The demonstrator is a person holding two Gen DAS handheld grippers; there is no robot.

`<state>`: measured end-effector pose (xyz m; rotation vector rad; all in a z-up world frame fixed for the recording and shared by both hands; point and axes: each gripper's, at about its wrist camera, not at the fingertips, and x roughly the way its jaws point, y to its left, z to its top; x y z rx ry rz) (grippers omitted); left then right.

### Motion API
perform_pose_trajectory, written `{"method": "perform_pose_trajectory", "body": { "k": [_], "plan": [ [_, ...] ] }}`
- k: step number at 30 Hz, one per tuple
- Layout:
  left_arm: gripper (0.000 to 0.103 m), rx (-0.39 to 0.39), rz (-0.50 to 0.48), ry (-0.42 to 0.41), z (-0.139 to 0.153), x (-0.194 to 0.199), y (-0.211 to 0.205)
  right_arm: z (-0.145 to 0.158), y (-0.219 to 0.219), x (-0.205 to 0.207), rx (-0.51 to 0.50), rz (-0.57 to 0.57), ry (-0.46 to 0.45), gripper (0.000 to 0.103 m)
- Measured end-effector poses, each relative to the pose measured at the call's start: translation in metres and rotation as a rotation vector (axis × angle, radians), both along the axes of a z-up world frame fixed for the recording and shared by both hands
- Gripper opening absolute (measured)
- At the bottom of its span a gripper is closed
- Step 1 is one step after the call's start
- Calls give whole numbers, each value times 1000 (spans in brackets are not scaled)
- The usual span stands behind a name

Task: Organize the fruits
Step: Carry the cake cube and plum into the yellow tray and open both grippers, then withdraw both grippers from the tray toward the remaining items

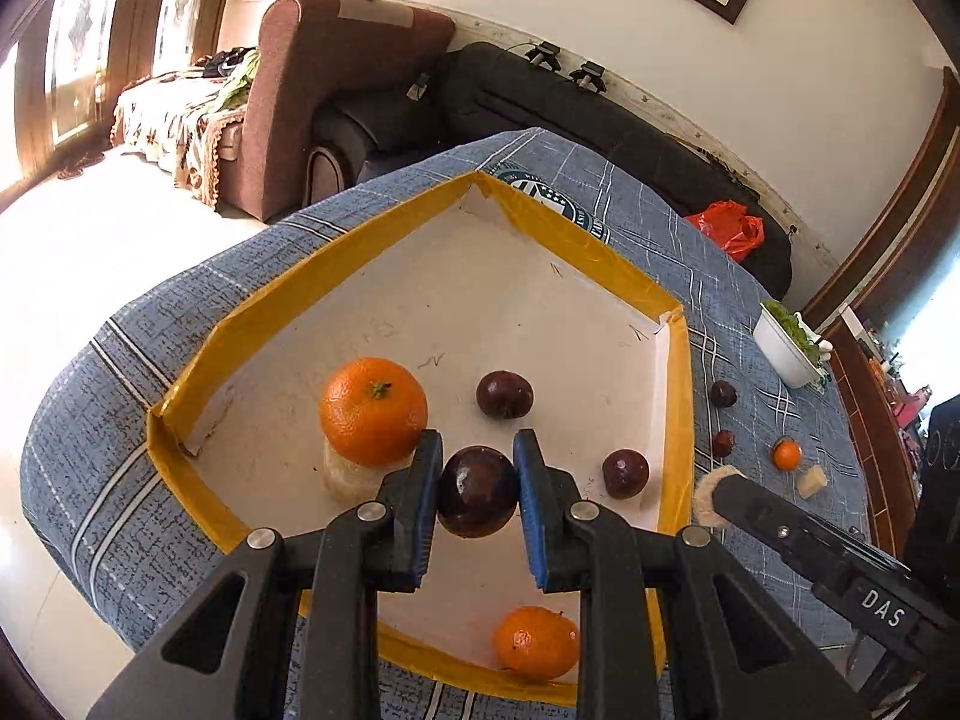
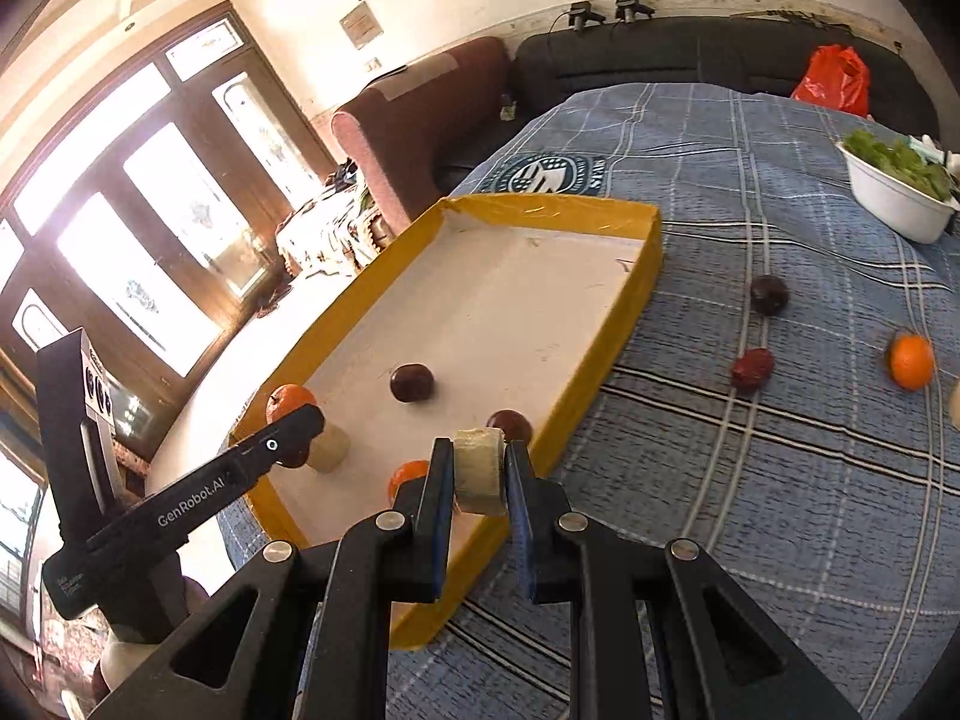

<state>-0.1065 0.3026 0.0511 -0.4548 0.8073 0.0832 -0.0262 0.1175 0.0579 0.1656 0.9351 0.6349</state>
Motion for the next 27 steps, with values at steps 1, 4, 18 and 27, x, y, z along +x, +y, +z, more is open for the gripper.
{"method": "perform_pose_trajectory", "body": {
  "k": [1,4,18,27],
  "plan": [
    [24,-2,-3,7,-3,3,0,-2,7,3,-4,9,4,20],
    [24,13,-4,24,-9,4,1,-12,27,17,-16,32,32,20],
    [24,47,-14,37,-12,10,2,-39,69,53,-62,63,84,22],
    [52,25,-4,11,1,4,2,-31,62,52,-51,54,67,22]
  ]
}}
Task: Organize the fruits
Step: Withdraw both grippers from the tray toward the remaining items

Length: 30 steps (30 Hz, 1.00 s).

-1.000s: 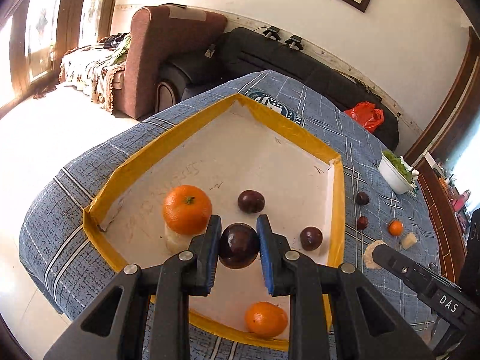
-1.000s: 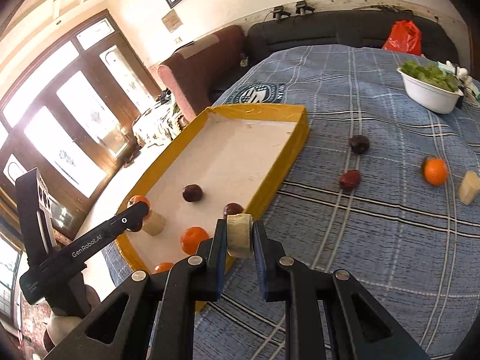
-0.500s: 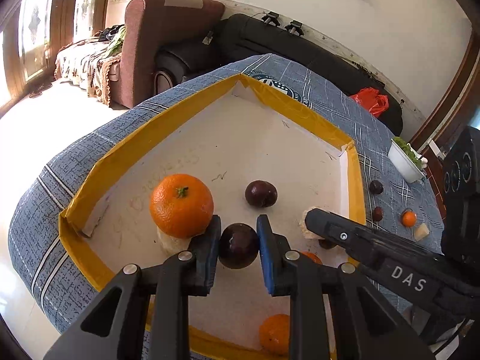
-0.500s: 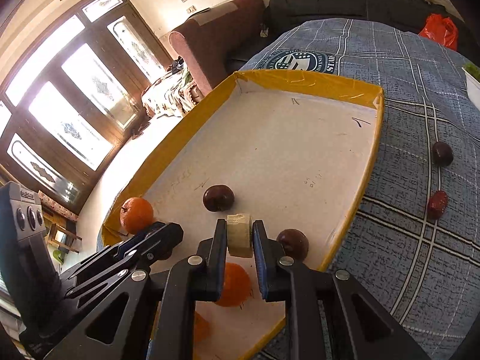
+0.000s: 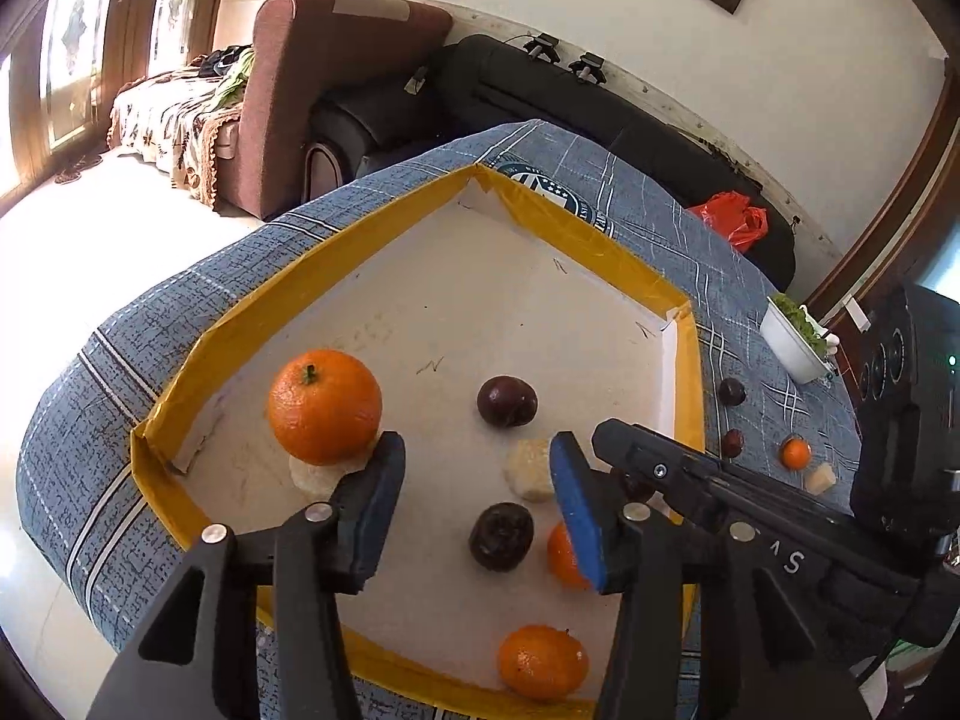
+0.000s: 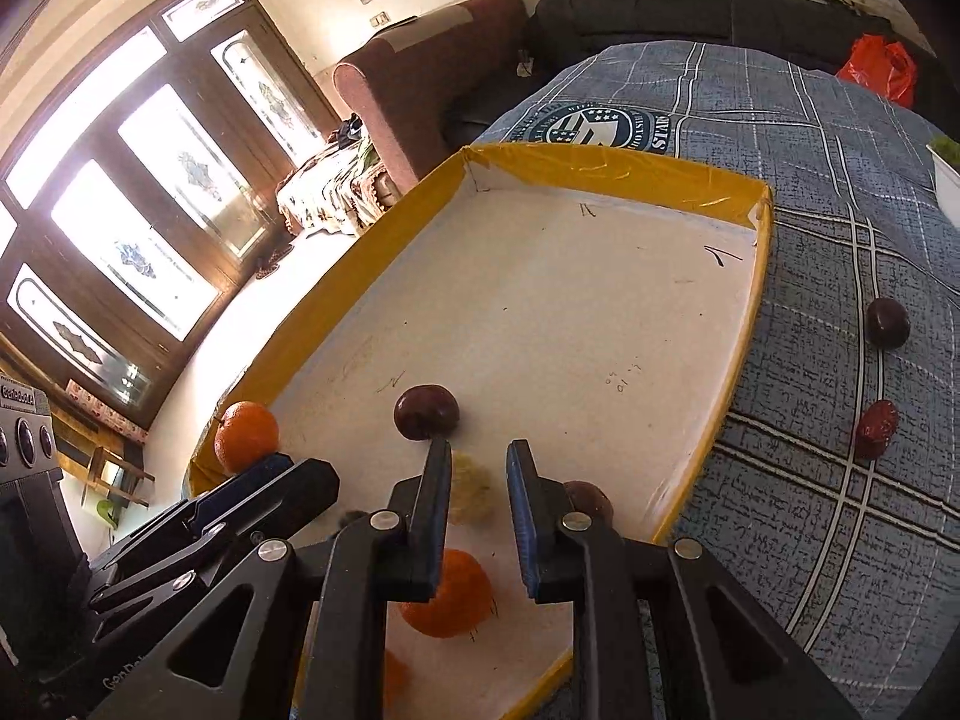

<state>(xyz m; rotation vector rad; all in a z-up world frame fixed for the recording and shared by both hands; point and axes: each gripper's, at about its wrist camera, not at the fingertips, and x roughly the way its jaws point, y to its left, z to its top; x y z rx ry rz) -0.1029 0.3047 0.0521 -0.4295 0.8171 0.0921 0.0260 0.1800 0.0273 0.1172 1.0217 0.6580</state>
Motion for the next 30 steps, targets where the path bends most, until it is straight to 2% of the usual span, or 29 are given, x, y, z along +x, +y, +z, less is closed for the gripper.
{"method": "perform_pose_trajectory", "body": {
  "k": [4,8,12,17,21,27,30],
  "plan": [
    [55,1,-3,-10,7,-5,-4,8,-9,-7,9,-9,-14,29],
    [63,9,-18,-24,15,-9,-13,16,-25,-16,18,-40,-28,40],
    [65,23,-58,-32,23,-13,-26,23,-45,-26,12,-74,-49,42],
    [77,105,-93,-20,31,-18,-49,25,-82,-45,-37,-132,-89,51],
    [79,164,-147,30,31,-18,-78,20,-121,-56,-48,-203,-76,52],
    [79,214,-212,5,41,-32,-112,15,-176,-73,-69,-303,-61,53],
    [79,231,-238,-4,46,-40,-125,17,-198,-84,-89,-343,-69,57]
  ]
}}
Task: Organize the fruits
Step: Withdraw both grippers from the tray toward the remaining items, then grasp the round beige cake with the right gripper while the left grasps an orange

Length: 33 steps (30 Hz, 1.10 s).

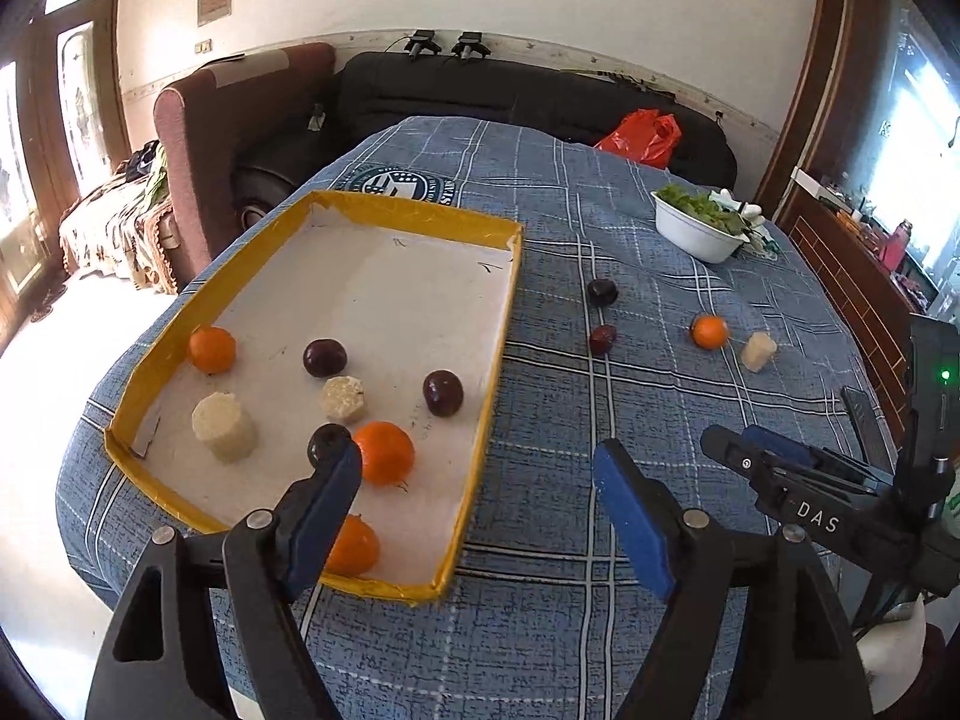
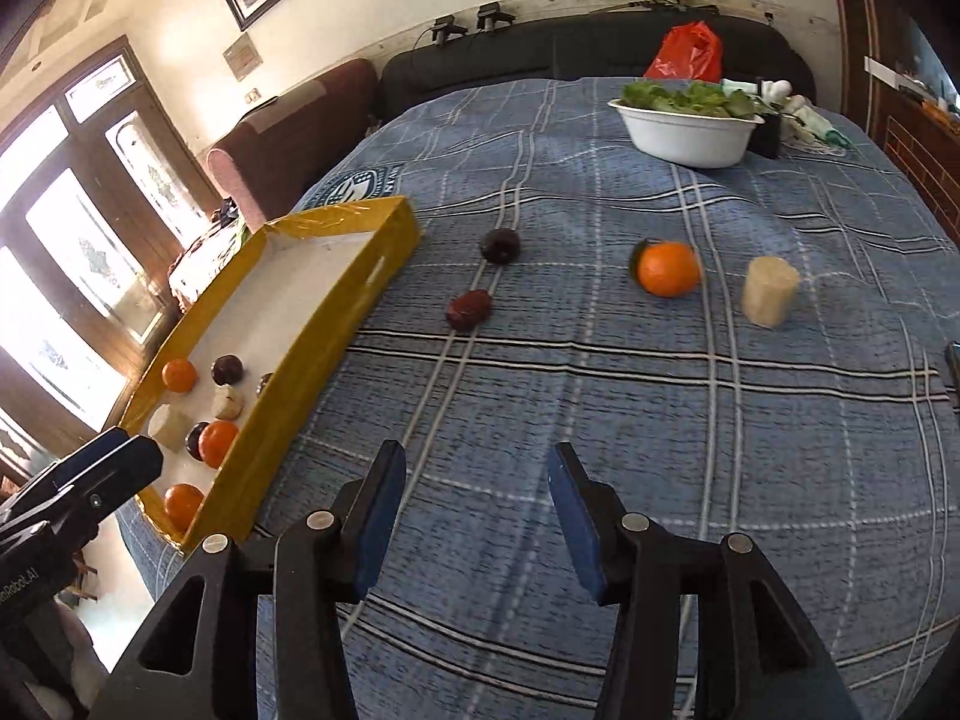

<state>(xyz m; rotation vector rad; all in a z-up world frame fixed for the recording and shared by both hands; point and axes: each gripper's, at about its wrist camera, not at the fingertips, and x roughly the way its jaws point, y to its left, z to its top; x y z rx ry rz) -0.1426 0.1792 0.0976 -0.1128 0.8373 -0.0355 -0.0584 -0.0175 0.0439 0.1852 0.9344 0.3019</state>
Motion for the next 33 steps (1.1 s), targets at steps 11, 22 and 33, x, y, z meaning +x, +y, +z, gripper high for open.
{"method": "perform_pose_trajectory", "body": {
  "k": [11,22,33],
  "plan": [
    [79,41,-51,-31,12,-22,-32,-3,-58,-34,-4,-102,-7,61],
    [79,57,-76,-18,5,-18,-48,-8,-78,-36,3,-137,-3,63],
    [79,-26,-130,36,-22,18,-63,-13,-123,5,-1,-266,7,62]
  ]
}}
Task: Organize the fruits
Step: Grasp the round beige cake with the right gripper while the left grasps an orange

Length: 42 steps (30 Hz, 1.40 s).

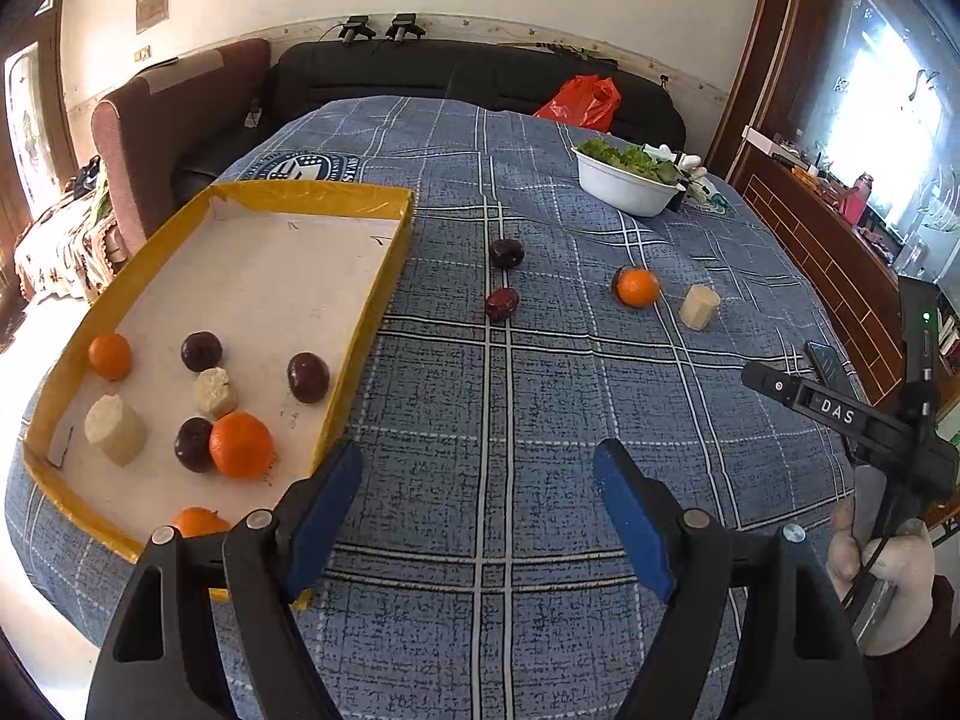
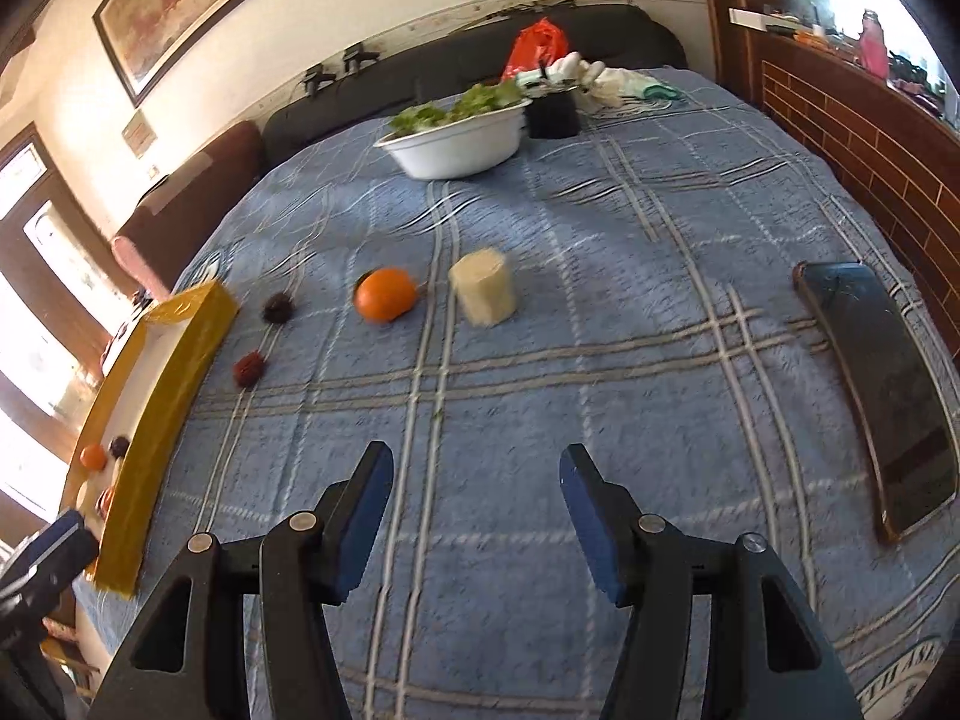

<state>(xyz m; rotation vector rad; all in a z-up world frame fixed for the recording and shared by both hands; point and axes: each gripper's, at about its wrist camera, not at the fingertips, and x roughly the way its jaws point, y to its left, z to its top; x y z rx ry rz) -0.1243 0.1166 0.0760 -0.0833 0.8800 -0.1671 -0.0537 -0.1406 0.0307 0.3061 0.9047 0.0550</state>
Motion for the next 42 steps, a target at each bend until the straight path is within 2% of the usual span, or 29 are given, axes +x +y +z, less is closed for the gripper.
{"method": "perform_pose_trajectory", "body": {
  "k": [3,11,17,21,22,23,26,31,37,42],
  "plan": [
    [79,-43,-45,12,-3,18,-13,2,-6,22,-15,-20,-8,62],
    [79,-22,-100,17,-9,64,-47,-7,-5,82,-22,-57,-15,62],
    [79,-82,-109,58,-18,103,-63,-24,-7,102,-36,-51,-8,62],
    [79,-69,-113,71,-27,122,-76,-25,-7,105,-17,-30,-33,61],
    [78,-66,-115,72,-28,125,-79,-26,-8,105,-10,-27,-36,57],
    [78,-64,-117,73,-30,129,-83,-26,-8,106,1,-18,-35,47],
    [78,-69,-126,70,-33,140,-91,-26,-6,104,20,11,-46,36],
    [78,-13,-156,53,-43,158,-115,-22,-6,93,-13,-14,-68,34],
    [78,53,-202,24,-50,171,-141,-17,-27,90,48,-79,-80,35],
    [78,51,-218,60,-61,181,-151,-20,-35,92,62,-109,-56,35]
  ]
}}
